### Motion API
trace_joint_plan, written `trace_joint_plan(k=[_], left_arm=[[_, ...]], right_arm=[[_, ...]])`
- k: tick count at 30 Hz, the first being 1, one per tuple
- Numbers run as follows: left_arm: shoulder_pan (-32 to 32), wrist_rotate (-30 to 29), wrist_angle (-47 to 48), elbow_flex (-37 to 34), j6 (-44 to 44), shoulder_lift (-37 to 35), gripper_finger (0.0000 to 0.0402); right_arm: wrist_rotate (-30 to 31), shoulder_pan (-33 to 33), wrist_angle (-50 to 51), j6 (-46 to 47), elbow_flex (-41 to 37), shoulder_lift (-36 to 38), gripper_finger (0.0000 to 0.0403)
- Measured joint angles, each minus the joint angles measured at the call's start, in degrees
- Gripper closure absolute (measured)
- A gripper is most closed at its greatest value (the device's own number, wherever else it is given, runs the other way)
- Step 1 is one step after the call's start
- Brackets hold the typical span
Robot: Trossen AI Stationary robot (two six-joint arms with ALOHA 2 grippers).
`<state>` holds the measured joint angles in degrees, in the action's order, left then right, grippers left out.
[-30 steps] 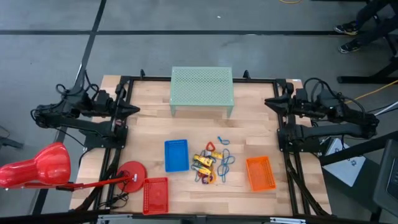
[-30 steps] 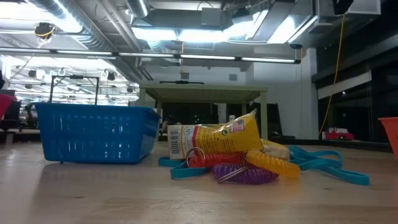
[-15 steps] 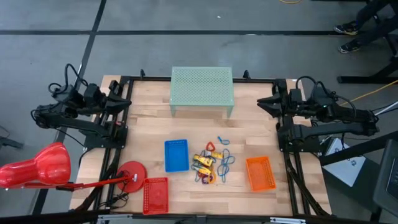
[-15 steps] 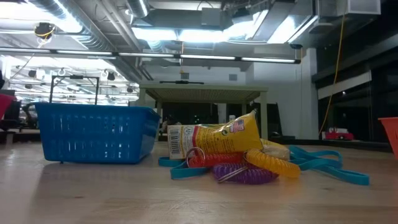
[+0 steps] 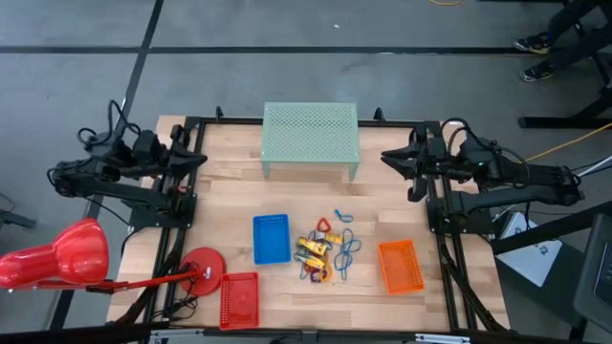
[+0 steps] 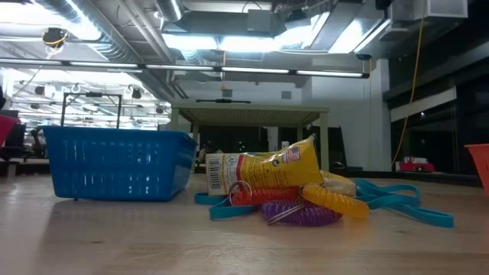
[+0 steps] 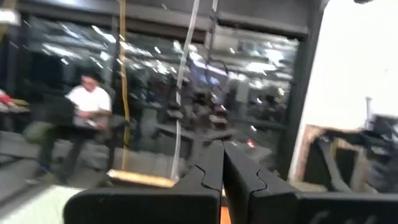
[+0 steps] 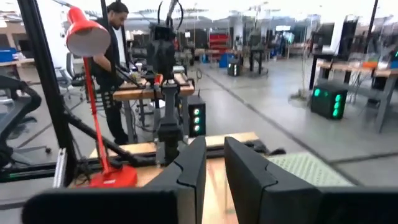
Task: Pick & Place Office Desk Supplies
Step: Put the top yellow box of crayons into the blue bin
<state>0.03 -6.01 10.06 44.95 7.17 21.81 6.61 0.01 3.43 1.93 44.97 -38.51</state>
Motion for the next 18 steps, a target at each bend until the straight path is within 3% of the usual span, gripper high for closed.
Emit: trace_joint_plan(k=[3,6,12,16,18], left_arm=[[0.1,-4.4,0.9,0.0,-0.7,0.9,0.0399],[0.1,-4.4,2.6,0.0,-0.5,1.4,0.0396],[0.0,1.6,5.3,-1.6,4.4,5.4,0.0387],[-0.8,1.7,0.9,-4.8,4.7,14.0,0.0361],[-1.5,-1.5,-1.8,-6.4,1.0,20.5,0.0341]], right_arm=[[0.0,0.0,-3.0,-2.7,0.0,-0.3,0.0341],[0.0,-0.1,-4.4,-3.7,0.0,-0.3,0.0341],[-2.8,-0.2,-4.3,-3.9,0.0,-0.3,0.0341],[-3.0,-1.3,-4.3,-4.4,0.0,-0.3,0.0341],[-2.0,-1.7,-4.3,-4.8,0.0,-0.3,0.0341]])
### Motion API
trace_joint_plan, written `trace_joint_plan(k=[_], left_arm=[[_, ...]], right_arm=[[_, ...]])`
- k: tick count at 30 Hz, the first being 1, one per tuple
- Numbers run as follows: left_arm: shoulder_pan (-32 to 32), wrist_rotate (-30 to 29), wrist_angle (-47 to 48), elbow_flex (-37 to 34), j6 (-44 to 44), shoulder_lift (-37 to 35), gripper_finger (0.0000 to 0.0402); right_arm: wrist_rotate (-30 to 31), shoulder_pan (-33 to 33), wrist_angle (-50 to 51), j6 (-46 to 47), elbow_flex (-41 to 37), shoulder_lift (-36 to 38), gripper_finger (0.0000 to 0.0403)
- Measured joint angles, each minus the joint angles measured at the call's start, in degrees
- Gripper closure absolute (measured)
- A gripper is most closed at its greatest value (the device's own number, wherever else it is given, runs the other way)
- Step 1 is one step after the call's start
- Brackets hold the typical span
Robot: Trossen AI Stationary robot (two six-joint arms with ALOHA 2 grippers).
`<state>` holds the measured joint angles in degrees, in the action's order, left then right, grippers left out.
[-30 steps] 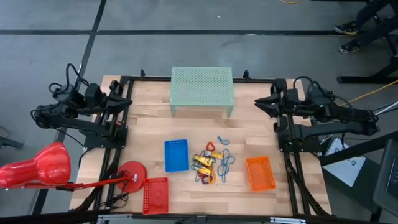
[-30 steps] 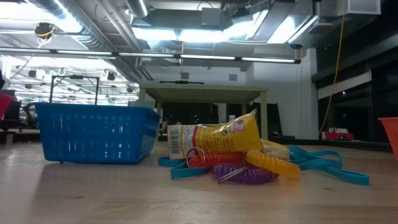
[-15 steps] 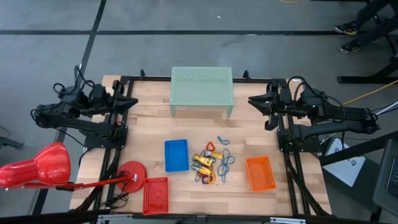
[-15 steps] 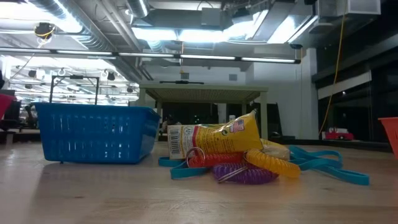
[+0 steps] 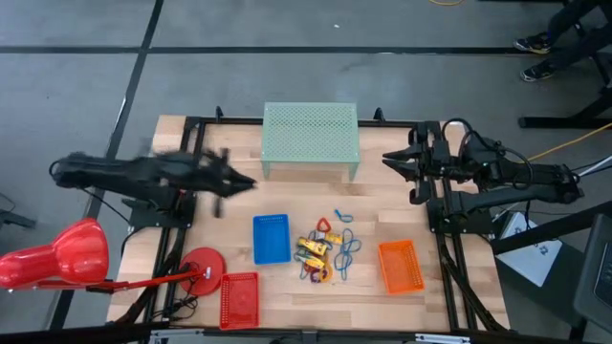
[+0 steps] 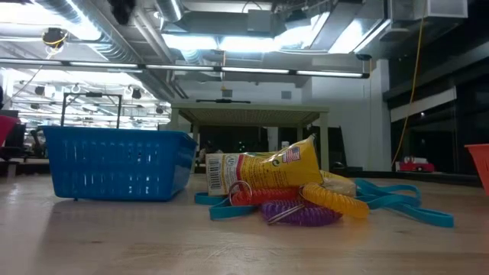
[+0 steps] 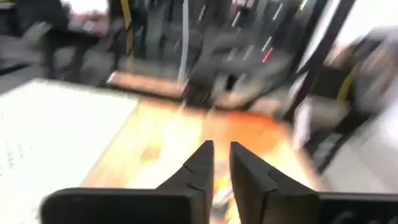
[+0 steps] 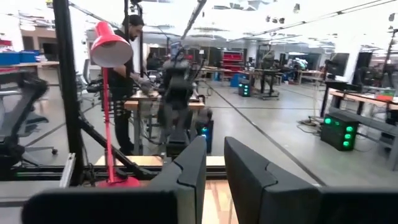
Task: Pick & Place Office Desk Supplies
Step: Put the top yellow box of crayons into the blue bin
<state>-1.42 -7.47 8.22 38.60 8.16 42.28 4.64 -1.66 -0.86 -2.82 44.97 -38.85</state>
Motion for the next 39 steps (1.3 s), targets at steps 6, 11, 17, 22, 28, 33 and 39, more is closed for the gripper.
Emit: trace_joint_plan(k=[6,11,17,22,28,33,39], left_arm=[[-0.3,-6.8,-9.5,-0.1,-11.1,17.7,0.0262],[0.8,-9.1,-22.2,-0.2,-19.6,28.5,0.0201],[2.3,-4.2,-15.6,6.0,-21.0,40.6,0.0184],[1.1,-2.4,-6.7,16.0,-22.8,51.5,0.0191],[-0.8,2.4,2.5,29.7,-27.3,59.9,0.0194],[-0.7,6.0,9.9,37.8,-27.0,65.0,0.0194],[-0.7,7.1,9.9,41.0,-24.9,69.9,0.0194]], right_arm=[[6.0,-0.8,3.7,0.2,0.0,0.0,0.0297],[15.2,-0.9,12.7,1.6,0.0,-0.2,0.0203],[16.4,-0.9,20.7,3.2,0.0,-0.7,0.0138],[17.1,-1.5,20.4,2.3,0.0,-1.2,0.0138],[17.2,-1.6,20.3,2.6,0.0,-1.3,0.0151],[17.0,-1.6,20.3,2.8,0.0,-1.3,0.0153],[17.0,-1.6,20.2,2.9,0.0,-1.3,0.0153]])
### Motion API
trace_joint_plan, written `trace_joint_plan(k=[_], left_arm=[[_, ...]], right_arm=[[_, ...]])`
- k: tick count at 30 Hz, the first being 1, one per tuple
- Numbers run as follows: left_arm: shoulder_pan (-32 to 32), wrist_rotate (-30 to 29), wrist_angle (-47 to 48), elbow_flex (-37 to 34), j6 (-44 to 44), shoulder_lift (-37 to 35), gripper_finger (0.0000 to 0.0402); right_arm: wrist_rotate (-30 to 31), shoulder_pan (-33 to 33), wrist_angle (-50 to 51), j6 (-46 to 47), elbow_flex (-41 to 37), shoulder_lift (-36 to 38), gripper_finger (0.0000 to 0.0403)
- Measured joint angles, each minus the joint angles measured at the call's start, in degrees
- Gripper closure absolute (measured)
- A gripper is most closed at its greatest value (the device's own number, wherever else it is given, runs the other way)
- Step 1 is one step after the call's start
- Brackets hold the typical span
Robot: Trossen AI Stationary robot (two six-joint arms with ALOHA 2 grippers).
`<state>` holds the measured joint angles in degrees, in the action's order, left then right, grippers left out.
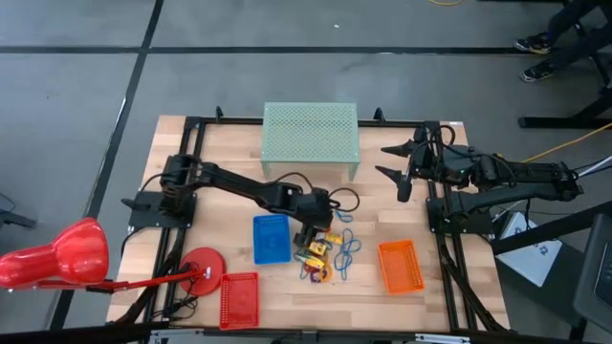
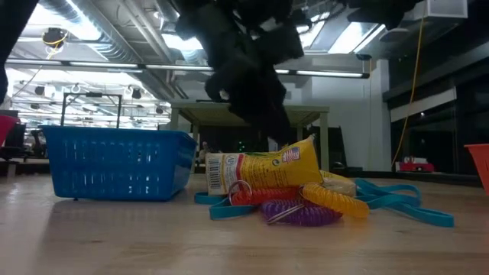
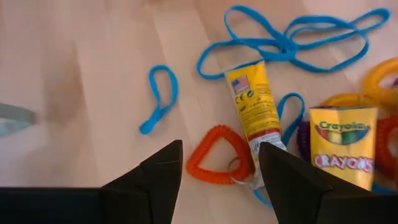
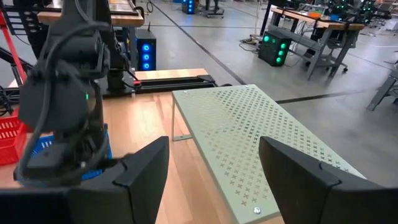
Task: Pick & Place Office Desk Supplies
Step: Put the top yellow box of crayons into the blue bin
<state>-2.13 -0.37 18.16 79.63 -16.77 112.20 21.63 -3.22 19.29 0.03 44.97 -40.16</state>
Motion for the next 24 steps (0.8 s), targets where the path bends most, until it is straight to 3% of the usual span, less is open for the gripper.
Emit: trace_joint_plan(k=[14,24], left_arm=[[-0.2,6.3,-0.4,1.1,6.4,3.1,0.0194],[-0.5,5.2,0.4,2.5,7.7,2.8,0.0194]], right_arm=[[0.0,0.0,0.0,0.2,0.0,0.0,0.0153],[-0.2,0.0,0.0,0.6,0.0,0.0,0.0153]])
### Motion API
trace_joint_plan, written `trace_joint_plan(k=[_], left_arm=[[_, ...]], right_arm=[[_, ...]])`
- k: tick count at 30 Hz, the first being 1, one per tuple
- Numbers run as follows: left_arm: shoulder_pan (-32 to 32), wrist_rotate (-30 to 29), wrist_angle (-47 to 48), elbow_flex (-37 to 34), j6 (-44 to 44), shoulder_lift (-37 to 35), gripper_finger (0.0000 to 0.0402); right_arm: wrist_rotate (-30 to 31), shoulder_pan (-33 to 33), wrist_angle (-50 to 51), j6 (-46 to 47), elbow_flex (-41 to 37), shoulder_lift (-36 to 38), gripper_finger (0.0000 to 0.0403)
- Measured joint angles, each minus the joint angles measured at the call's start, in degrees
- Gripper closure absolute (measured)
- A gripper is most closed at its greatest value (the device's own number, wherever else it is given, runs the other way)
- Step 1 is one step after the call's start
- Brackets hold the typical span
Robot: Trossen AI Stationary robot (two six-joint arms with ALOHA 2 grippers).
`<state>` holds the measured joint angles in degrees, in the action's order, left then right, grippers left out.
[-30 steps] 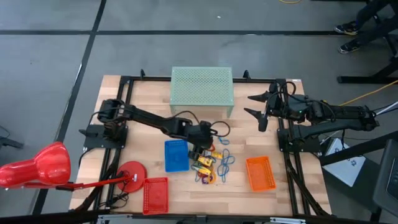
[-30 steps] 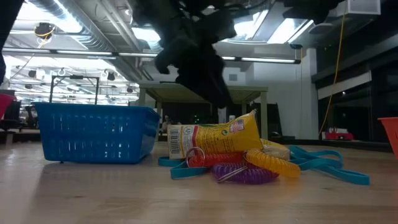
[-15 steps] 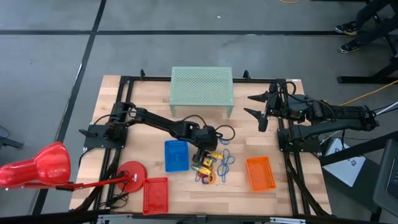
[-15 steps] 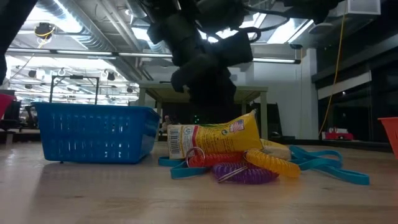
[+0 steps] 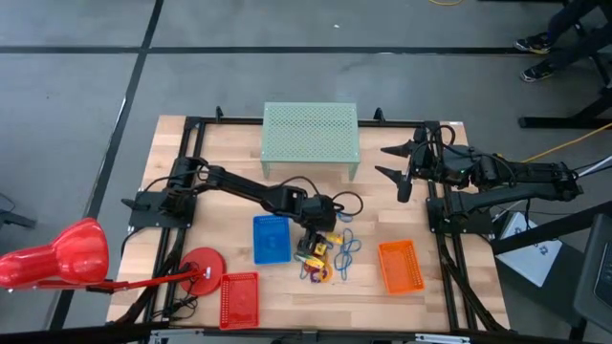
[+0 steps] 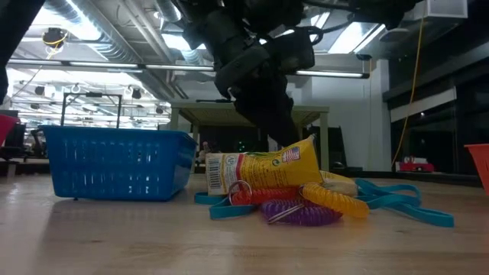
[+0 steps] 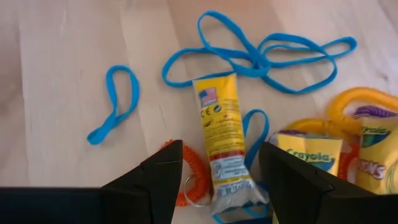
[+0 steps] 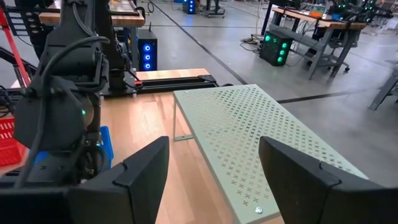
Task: Pick & Place Office Desk Supplies
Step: Put the top yellow box of crayons into the blue bin
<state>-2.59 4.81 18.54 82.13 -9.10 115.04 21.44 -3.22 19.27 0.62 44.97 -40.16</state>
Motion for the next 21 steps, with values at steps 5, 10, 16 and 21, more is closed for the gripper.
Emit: trace_joint_plan(k=[5,10,16,21], left_arm=[[-0.7,-2.6,0.7,-0.2,0.6,0.0,0.0194],[-0.9,-2.9,1.1,-0.2,1.3,0.7,0.0194],[-1.1,-2.4,0.1,-0.2,1.5,3.6,0.0194],[-0.7,-3.1,0.0,-0.2,1.2,5.1,0.0195]], right_arm=[[0.0,0.0,0.0,0.2,0.0,0.0,0.0153],[0.0,0.0,0.0,0.3,0.0,0.0,0.0153],[0.0,0.0,0.0,0.4,0.0,0.0,0.0153],[0.0,0.0,0.0,1.6,0.0,0.0,0.0153]])
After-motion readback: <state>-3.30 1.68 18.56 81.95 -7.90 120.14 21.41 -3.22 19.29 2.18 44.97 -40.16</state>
